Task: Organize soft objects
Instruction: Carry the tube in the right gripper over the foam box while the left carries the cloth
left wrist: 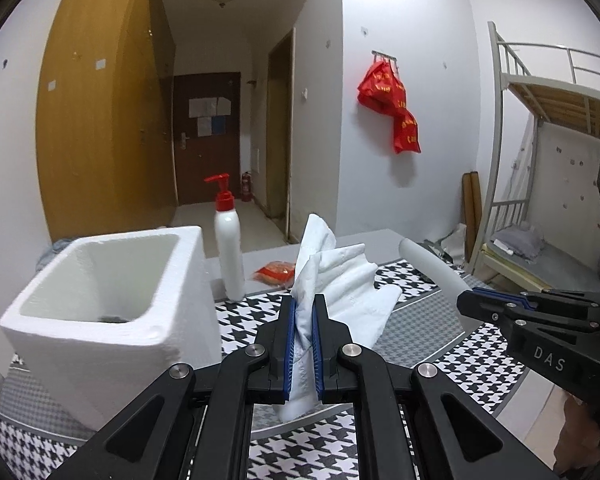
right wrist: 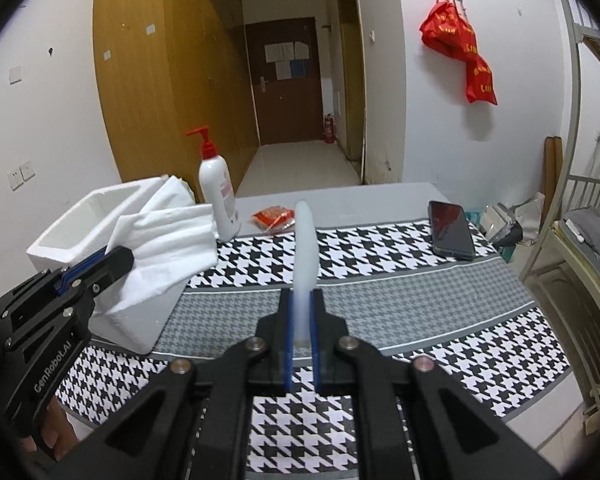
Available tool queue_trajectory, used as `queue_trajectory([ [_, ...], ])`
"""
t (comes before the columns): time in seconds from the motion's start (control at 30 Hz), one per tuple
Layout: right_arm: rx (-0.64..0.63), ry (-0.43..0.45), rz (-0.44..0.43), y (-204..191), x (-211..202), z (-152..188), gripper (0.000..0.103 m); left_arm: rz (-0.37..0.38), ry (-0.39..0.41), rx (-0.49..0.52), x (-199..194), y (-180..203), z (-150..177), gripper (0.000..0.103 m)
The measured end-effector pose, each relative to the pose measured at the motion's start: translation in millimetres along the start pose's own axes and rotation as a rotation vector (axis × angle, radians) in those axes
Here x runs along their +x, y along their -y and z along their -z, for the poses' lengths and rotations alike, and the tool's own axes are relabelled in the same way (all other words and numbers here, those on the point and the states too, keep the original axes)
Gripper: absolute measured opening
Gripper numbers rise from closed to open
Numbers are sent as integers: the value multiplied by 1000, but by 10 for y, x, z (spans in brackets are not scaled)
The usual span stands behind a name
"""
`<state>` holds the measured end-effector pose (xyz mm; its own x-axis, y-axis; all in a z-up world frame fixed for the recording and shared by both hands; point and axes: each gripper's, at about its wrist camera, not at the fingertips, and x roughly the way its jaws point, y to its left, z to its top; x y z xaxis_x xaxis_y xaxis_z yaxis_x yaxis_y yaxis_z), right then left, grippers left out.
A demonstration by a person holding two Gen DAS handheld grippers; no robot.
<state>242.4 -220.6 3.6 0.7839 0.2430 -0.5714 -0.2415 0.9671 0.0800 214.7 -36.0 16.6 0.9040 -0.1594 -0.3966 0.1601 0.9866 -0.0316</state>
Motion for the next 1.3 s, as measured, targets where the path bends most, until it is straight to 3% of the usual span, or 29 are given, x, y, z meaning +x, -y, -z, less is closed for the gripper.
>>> queue_trajectory([
  [0.5, -38, 101, -43, -291, -421, -42, 10, -68, 122, 7, -581, -163, -123, 8],
  [1.3, -148, 161, -164, -995, -499, -199, 10, -264, 178, -54, -1033, -778, -76, 8],
])
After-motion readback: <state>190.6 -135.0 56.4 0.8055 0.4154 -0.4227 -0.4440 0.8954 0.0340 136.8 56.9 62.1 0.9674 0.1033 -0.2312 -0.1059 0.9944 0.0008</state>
